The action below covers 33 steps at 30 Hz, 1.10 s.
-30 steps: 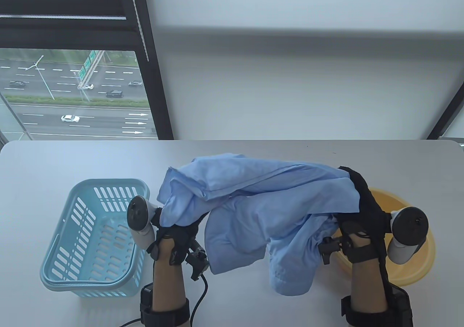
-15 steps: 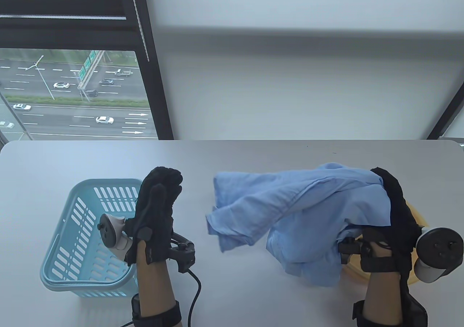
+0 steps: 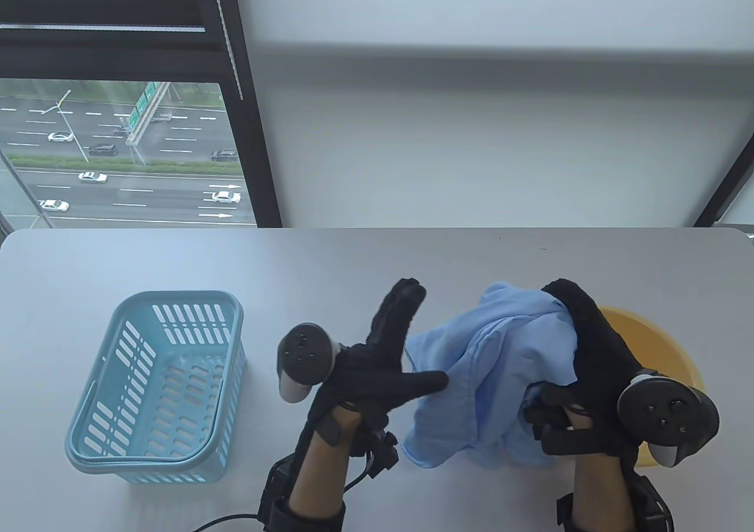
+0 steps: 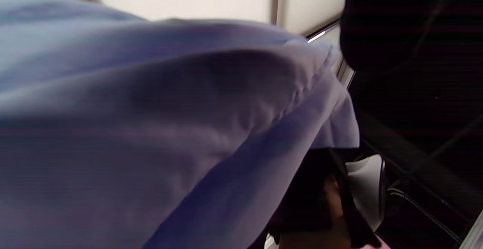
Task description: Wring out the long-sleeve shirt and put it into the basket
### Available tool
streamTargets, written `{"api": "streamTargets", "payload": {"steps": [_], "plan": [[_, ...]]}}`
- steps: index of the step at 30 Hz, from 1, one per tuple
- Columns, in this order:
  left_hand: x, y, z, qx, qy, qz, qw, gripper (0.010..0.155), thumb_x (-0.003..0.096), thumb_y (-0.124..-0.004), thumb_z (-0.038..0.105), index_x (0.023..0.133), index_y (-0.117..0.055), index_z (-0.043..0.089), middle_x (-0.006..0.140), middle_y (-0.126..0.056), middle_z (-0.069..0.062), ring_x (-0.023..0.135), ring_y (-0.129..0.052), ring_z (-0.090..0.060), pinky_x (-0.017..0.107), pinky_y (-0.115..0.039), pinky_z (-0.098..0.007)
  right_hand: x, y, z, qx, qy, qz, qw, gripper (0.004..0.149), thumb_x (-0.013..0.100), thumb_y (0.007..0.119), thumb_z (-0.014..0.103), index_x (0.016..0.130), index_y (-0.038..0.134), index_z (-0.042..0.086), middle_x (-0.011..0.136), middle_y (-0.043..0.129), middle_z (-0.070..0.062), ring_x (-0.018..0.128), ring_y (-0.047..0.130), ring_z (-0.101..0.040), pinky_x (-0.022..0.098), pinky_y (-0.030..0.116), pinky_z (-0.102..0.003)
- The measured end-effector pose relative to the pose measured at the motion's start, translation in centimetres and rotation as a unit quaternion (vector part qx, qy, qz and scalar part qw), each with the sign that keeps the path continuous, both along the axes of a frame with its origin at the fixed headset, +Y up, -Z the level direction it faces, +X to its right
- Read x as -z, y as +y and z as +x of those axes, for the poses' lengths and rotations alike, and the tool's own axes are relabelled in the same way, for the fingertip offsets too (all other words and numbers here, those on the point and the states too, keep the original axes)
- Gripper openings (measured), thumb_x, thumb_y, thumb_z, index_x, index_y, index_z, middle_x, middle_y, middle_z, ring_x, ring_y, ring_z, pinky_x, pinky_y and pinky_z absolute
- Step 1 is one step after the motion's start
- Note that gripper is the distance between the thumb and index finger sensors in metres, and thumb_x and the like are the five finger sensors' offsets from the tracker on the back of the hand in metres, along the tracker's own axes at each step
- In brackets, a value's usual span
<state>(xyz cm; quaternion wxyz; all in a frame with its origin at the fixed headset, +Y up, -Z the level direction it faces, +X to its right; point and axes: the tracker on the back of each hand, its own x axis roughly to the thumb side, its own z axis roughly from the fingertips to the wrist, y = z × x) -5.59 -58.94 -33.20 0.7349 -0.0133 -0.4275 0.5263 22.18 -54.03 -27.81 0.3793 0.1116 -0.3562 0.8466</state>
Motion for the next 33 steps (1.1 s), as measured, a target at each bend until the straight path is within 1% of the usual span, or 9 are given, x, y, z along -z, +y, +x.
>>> {"api": "streamTargets", "payload": {"steps": [5, 7, 9, 11, 14, 17, 22, 28, 33], "plan": [[-0.2, -1.6, 3.6, 0.090, 0.026, 0.055, 0.994, 0.134, 0.0465, -0.096, 0.073, 0.110, 0.004, 0.010, 0.120, 0.003, -0.023, 0.109, -0.008, -0.051, 0.072, -0.013, -0.065, -0.1, 0.0, -2.8, 0.010, 0.097, -0.028, 0.995, 0.047, 0.059, 0.084, 0.040, 0.101, 0.069, 0.025, 0.095, 0.086, -0.002, 0.067, 0.102, -0.022, 0.067, 0.073, -0.047], [-0.2, -2.2, 4.0, 0.056, 0.062, 0.092, 0.992, 0.134, 0.0443, -0.098, 0.071, 0.111, 0.002, 0.011, 0.124, -0.008, -0.021, 0.112, -0.014, -0.050, 0.073, -0.015, -0.065, 0.1, -0.1, -3.7, 0.010, 0.153, -0.055, 0.987, 0.047, 0.059, 0.084, 0.039, 0.101, 0.069, 0.024, 0.096, 0.085, -0.002, 0.069, 0.101, -0.022, 0.067, 0.072, -0.048], [-0.2, -2.7, 3.8, 0.005, 0.118, 0.124, 0.985, 0.125, 0.0431, -0.100, 0.069, 0.116, -0.015, 0.014, 0.127, -0.037, -0.015, 0.116, -0.038, -0.046, 0.076, -0.025, -0.065, 0.1, -0.2, -4.2, 0.009, 0.173, -0.060, 0.983, 0.048, 0.059, 0.084, 0.039, 0.102, 0.068, 0.025, 0.097, 0.084, -0.001, 0.070, 0.100, -0.023, 0.068, 0.072, -0.048], [-0.1, -2.9, 3.6, -0.016, 0.128, 0.123, 0.984, 0.115, 0.0444, -0.102, 0.065, 0.117, -0.026, 0.017, 0.123, -0.055, -0.009, 0.114, -0.057, -0.041, 0.077, -0.030, -0.066, 0.2, -0.3, -4.4, 0.008, 0.187, -0.061, 0.980, 0.048, 0.059, 0.084, 0.039, 0.102, 0.068, 0.025, 0.097, 0.084, -0.001, 0.071, 0.100, -0.022, 0.069, 0.072, -0.047], [-0.1, -3.1, 3.3, -0.051, 0.162, 0.124, 0.978, 0.100, 0.0447, -0.103, 0.060, 0.115, -0.044, 0.020, 0.108, -0.081, 0.000, 0.101, -0.084, -0.032, 0.078, -0.039, -0.064, 0.3, -0.5, -4.7, 0.024, 0.207, -0.071, 0.975, 0.048, 0.059, 0.084, 0.039, 0.102, 0.067, 0.024, 0.097, 0.083, -0.002, 0.071, 0.099, -0.023, 0.069, 0.071, -0.048], [-0.1, -3.2, 3.1, -0.065, 0.183, 0.124, 0.973, 0.087, 0.0457, -0.104, 0.056, 0.110, -0.057, 0.021, 0.091, -0.095, 0.006, 0.084, -0.099, -0.024, 0.078, -0.050, -0.061, 0.4, -0.6, -4.9, 0.019, 0.207, -0.072, 0.975, 0.049, 0.060, 0.084, 0.039, 0.103, 0.066, 0.024, 0.098, 0.083, -0.002, 0.070, 0.099, -0.022, 0.070, 0.070, -0.048], [0.0, -2.7, 2.1, -0.070, 0.206, 0.126, 0.968, 0.076, 0.0477, -0.103, 0.051, 0.106, -0.065, 0.023, 0.083, -0.099, 0.007, 0.073, -0.104, -0.022, 0.077, -0.059, -0.057, 0.3, -0.6, -5.1, 0.002, 0.223, -0.074, 0.972, 0.053, 0.061, 0.082, 0.041, 0.108, 0.060, 0.027, 0.104, 0.077, -0.001, 0.080, 0.093, -0.024, 0.073, 0.064, -0.053], [-0.2, -1.2, -1.2, -0.066, 0.257, 0.151, 0.952, 0.073, 0.0480, -0.104, 0.050, 0.105, -0.066, 0.025, 0.083, -0.099, 0.007, 0.073, -0.103, -0.022, 0.077, -0.059, -0.057, 0.5, -0.4, -4.4, -0.067, 0.269, -0.090, 0.957, 0.076, 0.057, 0.086, 0.049, 0.116, 0.044, 0.028, 0.120, 0.054, -0.009, 0.103, 0.067, -0.040, 0.077, 0.052, -0.062], [-0.7, 0.0, -3.9, -0.111, 0.285, 0.148, 0.940, 0.073, 0.0484, -0.103, 0.050, 0.106, -0.066, 0.025, 0.084, -0.099, 0.007, 0.074, -0.103, -0.022, 0.077, -0.059, -0.057, 1.3, -0.9, -3.1, -0.014, 0.320, -0.101, 0.942, 0.091, 0.054, 0.088, 0.058, 0.118, 0.033, 0.025, 0.124, 0.039, -0.013, 0.109, 0.047, -0.046, 0.078, 0.042, -0.064]]}}
